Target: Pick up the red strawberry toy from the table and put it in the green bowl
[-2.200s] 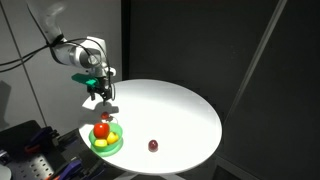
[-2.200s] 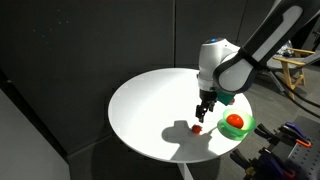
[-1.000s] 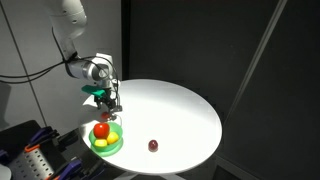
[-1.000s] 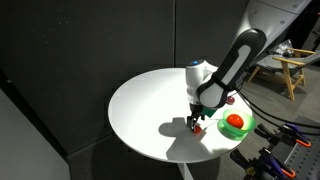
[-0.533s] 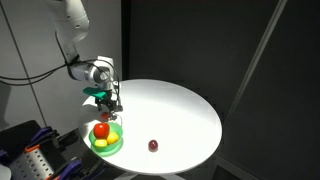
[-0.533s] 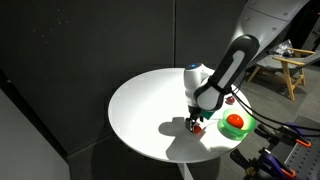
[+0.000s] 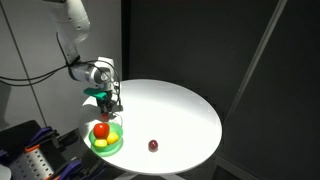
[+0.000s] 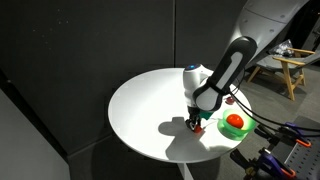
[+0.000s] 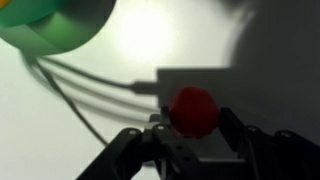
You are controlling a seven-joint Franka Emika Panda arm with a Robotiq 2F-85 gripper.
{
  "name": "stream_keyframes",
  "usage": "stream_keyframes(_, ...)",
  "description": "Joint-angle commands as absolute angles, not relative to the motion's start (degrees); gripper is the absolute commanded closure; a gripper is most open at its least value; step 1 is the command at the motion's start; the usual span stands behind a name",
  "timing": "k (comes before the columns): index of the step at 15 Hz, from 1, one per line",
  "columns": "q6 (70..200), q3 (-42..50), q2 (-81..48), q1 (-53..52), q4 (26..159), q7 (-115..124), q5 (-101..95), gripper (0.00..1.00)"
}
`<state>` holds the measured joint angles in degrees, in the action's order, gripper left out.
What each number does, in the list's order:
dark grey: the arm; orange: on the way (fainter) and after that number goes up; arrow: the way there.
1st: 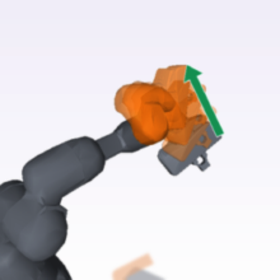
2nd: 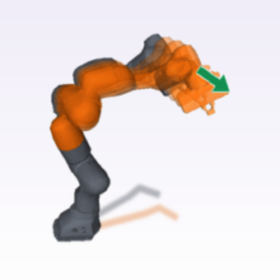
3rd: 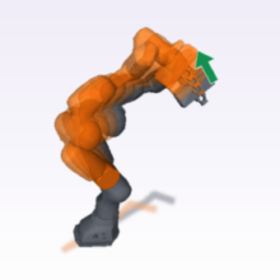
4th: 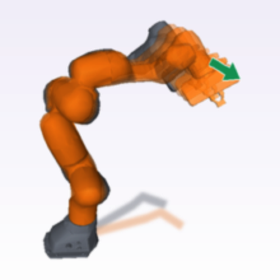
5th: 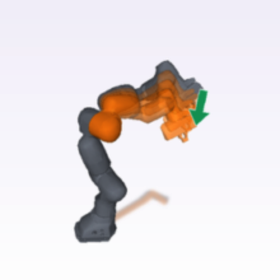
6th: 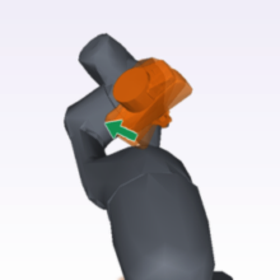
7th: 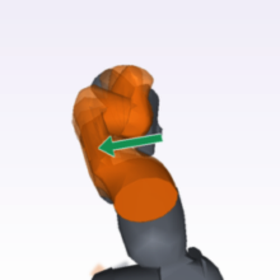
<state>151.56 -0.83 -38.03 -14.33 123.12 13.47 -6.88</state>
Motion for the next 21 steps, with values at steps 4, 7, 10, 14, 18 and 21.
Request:
stream_keyframes(4,146.0,-1.9,-35.4,-14.1,123.0,11.6,-6.1,0.75)
stream_keyframes(7,142.1,-2.4,-33.3,-13.7,123.3,11.1,-6.1,0.75)
stream_keyframes(10,139.8,-2.5,-30.3,-13.5,123.9,10.8,-6.5,0.75)
stream_keyframes(14,139.4,-2.5,-25.8,-13.2,125.8,11.0,-6.6,0.75)
stream_keyframes(18,140.1,-2.5,-20.9,-12.4,128.9,11.1,-6.4,0.75)
stream_keyframes(21,140.1,-2.5,-16.7,-11.2,132.1,10.9,-6.0,0.75)
